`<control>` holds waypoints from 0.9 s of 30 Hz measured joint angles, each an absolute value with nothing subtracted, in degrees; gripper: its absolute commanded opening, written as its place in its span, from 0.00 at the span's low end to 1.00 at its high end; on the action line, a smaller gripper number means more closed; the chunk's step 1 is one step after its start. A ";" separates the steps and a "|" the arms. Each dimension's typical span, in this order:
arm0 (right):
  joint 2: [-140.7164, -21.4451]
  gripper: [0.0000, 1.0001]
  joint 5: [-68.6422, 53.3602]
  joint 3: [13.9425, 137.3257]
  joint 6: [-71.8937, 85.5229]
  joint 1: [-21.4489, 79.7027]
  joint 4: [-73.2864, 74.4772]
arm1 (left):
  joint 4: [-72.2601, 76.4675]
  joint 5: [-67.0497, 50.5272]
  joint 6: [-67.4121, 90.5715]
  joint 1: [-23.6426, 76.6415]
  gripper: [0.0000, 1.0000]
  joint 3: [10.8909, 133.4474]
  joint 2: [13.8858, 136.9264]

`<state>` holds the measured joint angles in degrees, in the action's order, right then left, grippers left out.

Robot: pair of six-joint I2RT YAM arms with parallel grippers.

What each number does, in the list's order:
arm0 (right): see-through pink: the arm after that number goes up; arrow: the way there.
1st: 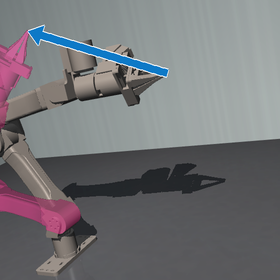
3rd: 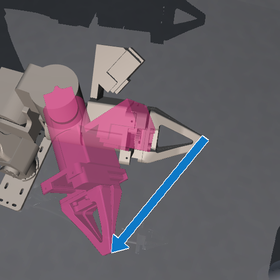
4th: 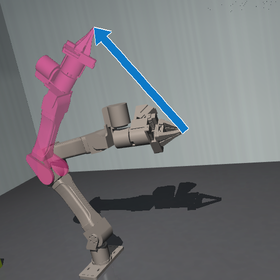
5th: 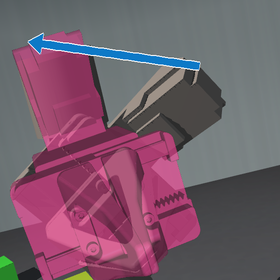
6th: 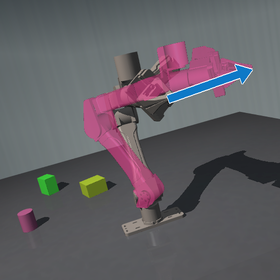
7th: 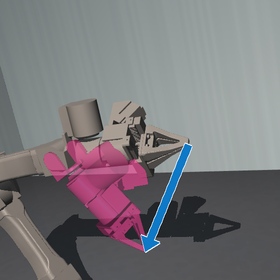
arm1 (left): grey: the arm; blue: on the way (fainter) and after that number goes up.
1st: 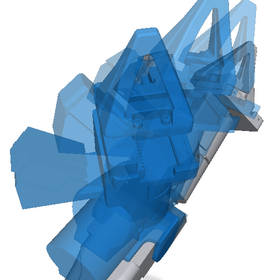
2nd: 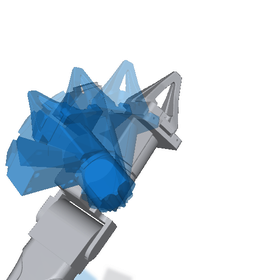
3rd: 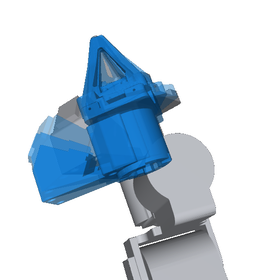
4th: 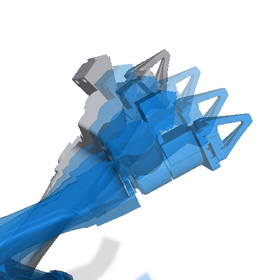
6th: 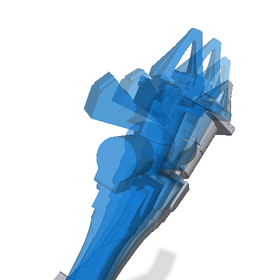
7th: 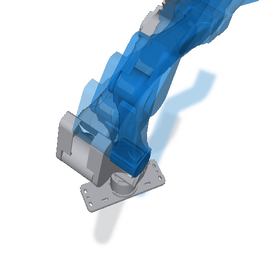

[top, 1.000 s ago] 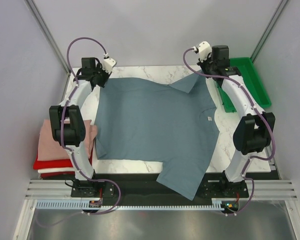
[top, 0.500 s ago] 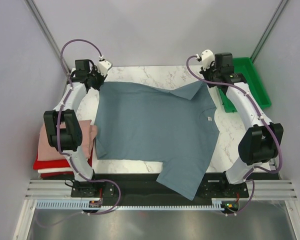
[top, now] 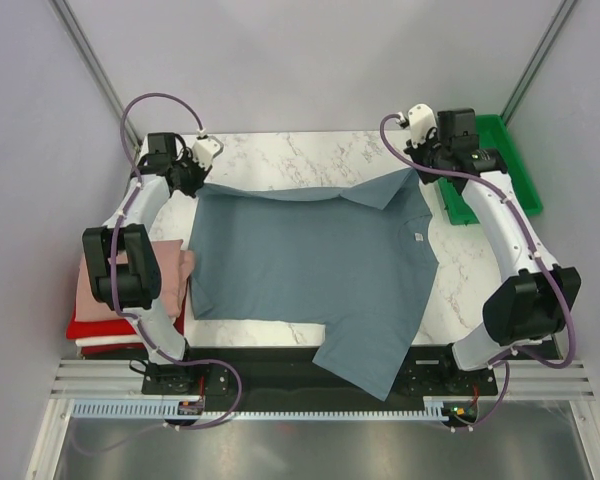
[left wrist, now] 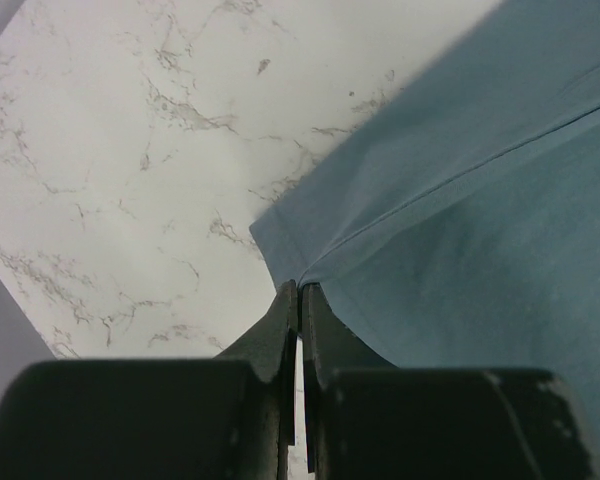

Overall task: Fold and stack the t-shirts
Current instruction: Fold the tshirt

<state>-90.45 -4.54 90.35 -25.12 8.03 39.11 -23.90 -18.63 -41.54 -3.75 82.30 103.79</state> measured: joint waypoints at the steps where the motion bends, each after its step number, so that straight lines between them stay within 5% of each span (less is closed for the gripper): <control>1: -90.11 0.00 -4.58 90.35 -25.12 8.03 39.94 | -24.12 -18.65 -41.71 -3.77 0.02 81.89 103.77; 10: -84.31 0.00 -7.86 88.55 -21.76 8.03 45.78 | -24.38 -18.63 -42.26 -3.88 0.02 79.26 103.57; 27: -75.33 0.00 -15.42 66.46 -20.21 8.03 54.00 | -25.21 -18.15 -42.98 -5.78 0.02 71.68 100.44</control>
